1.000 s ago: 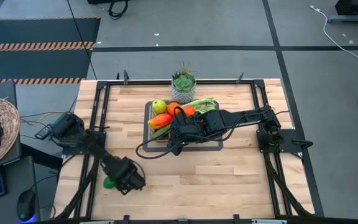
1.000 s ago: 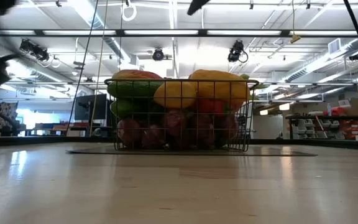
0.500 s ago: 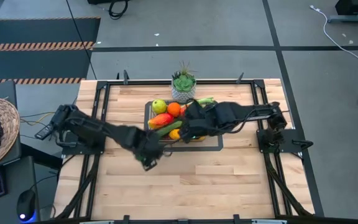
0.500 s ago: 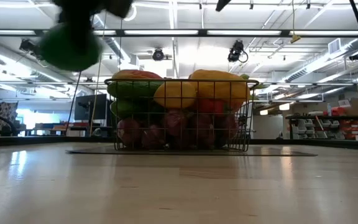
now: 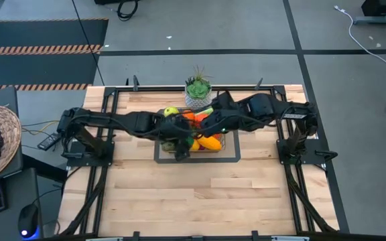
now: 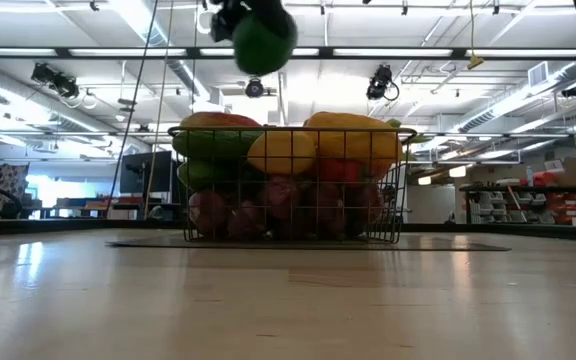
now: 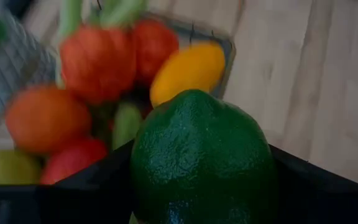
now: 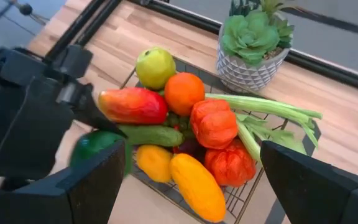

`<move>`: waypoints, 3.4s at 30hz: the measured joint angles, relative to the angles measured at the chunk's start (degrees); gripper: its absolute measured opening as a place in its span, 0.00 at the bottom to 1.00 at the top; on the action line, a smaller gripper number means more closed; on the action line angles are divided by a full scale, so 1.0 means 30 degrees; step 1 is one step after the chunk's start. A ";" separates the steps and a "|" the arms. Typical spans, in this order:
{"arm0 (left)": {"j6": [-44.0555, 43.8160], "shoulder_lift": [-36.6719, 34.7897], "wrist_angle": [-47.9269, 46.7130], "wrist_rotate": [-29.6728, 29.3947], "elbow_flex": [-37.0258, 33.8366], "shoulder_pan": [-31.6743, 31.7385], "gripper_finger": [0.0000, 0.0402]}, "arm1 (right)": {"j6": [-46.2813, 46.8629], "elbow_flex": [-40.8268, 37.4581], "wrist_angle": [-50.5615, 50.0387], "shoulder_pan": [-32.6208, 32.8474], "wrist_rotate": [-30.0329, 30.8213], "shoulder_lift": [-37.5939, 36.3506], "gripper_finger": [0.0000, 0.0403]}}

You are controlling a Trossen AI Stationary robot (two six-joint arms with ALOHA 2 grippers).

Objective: Build produce basket
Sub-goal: Put the green lemon into the wire basket, then return to Home Position

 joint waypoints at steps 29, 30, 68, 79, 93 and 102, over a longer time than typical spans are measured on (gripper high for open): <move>0.3202 0.0667 0.0343 -0.1237 -0.0035 0.3431 0.86 | 0.2049 0.0000 0.0000 -0.0116 -0.0144 -0.0994 0.93; 0.3288 0.0671 0.0380 -0.1239 -0.0036 0.3427 0.90 | 0.2050 0.0000 0.0000 -0.0116 -0.0130 -0.0994 0.93; -0.2135 -0.5506 0.0076 0.2499 -0.0007 0.2929 0.95 | -0.8898 -0.1002 0.1660 -0.1163 -0.1523 -0.0972 0.88; -0.0541 -0.9099 0.0910 0.2356 -0.0021 0.2144 0.95 | -1.6318 -0.2667 1.1511 -0.1802 -0.6996 -0.0957 0.82; -0.1995 -1.3254 0.9459 0.0910 -0.6852 0.0538 0.82 | -1.5808 -0.2674 1.3076 -0.3467 -1.0176 -0.2473 0.64; -0.1692 -1.6199 1.3661 0.0926 -1.0504 0.0130 0.48 | -1.5742 -0.3161 1.3133 -0.3467 -1.0176 -0.3702 0.49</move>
